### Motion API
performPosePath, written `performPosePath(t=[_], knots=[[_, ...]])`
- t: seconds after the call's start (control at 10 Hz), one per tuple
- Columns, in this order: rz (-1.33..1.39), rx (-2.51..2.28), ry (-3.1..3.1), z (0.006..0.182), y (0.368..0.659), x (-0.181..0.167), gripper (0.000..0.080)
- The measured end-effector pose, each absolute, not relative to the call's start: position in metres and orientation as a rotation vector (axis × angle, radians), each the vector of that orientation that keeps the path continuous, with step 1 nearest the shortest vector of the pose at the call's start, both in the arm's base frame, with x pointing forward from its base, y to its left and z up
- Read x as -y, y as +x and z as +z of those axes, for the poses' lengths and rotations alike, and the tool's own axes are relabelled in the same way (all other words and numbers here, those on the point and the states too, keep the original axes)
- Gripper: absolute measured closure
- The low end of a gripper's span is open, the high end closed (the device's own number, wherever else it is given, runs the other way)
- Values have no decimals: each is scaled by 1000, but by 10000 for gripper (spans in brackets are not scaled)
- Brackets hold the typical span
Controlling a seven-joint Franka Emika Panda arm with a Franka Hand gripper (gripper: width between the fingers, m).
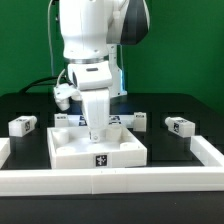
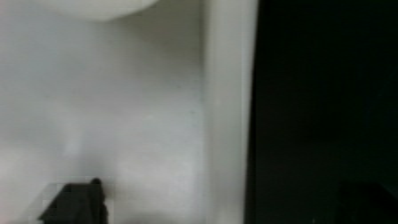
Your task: Assemble square table
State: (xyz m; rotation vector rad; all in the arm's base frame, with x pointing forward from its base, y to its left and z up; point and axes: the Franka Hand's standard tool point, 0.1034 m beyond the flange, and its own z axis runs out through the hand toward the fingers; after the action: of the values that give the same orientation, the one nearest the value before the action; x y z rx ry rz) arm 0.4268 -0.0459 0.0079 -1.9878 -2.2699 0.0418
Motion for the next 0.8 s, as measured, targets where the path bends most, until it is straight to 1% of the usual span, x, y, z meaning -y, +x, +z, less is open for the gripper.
performPosePath(t=[0.3, 0.4, 0.5, 0.6, 0.7, 0.8], knots=[[43, 2248, -2011, 7, 427, 44, 170], [44, 2247, -2012, 7, 427, 44, 382], [44, 2246, -2012, 7, 427, 44, 382], [44, 2244, -2013, 7, 426, 44, 590], [45, 2243, -2015, 7, 426, 45, 590], [41, 2246, -2018, 8, 428, 45, 736]])
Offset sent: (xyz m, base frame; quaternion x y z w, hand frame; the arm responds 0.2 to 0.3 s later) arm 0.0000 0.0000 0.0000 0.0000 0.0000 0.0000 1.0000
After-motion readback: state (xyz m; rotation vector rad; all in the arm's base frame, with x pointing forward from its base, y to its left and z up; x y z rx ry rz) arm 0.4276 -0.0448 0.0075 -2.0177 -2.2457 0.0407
